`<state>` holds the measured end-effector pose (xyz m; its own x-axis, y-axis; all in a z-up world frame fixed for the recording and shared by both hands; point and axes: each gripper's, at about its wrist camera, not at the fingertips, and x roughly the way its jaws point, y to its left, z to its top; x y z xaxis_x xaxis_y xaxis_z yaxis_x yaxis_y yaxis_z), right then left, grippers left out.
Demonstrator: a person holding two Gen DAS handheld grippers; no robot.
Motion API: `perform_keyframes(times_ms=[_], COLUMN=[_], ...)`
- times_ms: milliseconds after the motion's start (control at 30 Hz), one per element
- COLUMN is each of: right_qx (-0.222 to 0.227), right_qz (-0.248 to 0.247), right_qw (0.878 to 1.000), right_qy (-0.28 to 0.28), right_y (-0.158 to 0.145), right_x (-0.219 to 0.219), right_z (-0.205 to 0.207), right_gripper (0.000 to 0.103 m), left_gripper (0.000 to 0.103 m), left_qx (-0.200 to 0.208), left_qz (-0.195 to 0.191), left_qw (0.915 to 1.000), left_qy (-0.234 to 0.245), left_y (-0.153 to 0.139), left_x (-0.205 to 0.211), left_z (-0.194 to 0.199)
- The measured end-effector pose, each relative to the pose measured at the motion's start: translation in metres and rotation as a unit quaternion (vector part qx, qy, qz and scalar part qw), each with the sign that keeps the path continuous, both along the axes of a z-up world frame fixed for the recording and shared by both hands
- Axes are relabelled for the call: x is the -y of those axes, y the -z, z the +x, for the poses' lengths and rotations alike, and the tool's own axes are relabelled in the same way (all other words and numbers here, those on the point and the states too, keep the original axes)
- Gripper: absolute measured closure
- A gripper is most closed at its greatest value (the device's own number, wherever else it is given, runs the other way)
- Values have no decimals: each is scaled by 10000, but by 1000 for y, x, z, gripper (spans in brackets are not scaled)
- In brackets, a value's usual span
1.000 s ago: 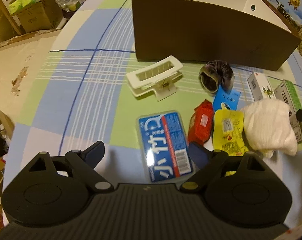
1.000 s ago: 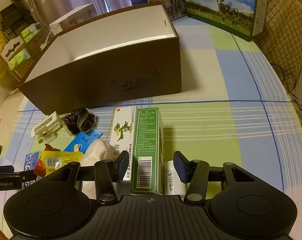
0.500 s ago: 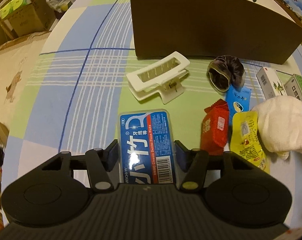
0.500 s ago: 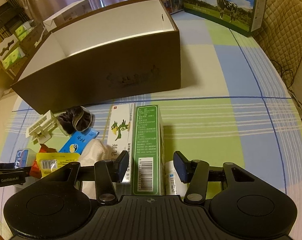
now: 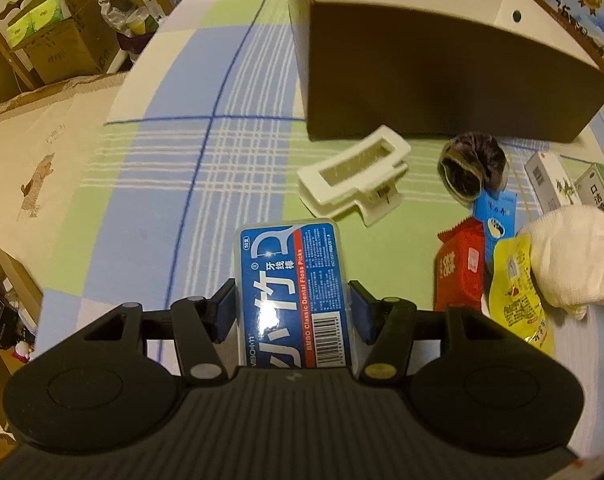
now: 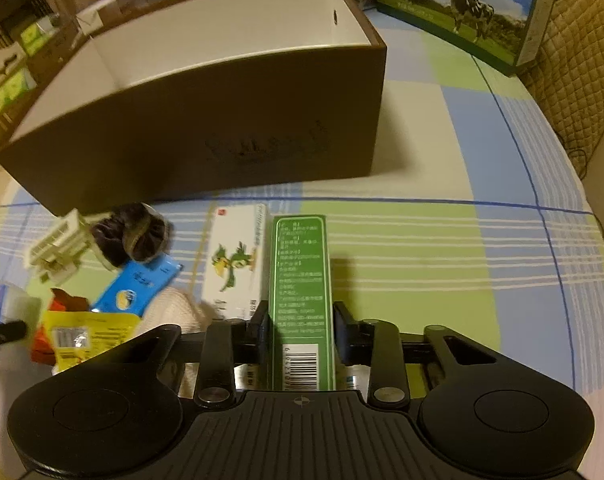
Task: Organize objects
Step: 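Carry both boxes into the brown box and open both tools to release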
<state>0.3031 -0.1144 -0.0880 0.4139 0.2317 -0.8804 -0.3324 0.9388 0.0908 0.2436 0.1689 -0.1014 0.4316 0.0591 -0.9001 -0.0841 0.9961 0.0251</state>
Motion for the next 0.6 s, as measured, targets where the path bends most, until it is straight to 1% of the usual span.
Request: perform_keyframes(times_ms=[133,267,467,600], right_qx=[13,201,644,917], right_qz=[113,210,617,925], right_qw=[9999,9994,9958,9915], right_qy=[109,186,209,67], right_y=[-9,-32,-89,-123], right_x=[5,10,19,13], right_z=[1,0,3,18], right_gripper=[76,76,76,76], left_gripper=[50,50,50,50], left_qx=[208,470,875,1131], left_qz=[-66,-130,-245,-369], left_qw=[9998,9988,9957,9922], left_qy=[12,46,183,379], left_y=[-19,-41,-76,-98], left_x=[-8,-16,-21,-12], left_z=[1,6,24,45])
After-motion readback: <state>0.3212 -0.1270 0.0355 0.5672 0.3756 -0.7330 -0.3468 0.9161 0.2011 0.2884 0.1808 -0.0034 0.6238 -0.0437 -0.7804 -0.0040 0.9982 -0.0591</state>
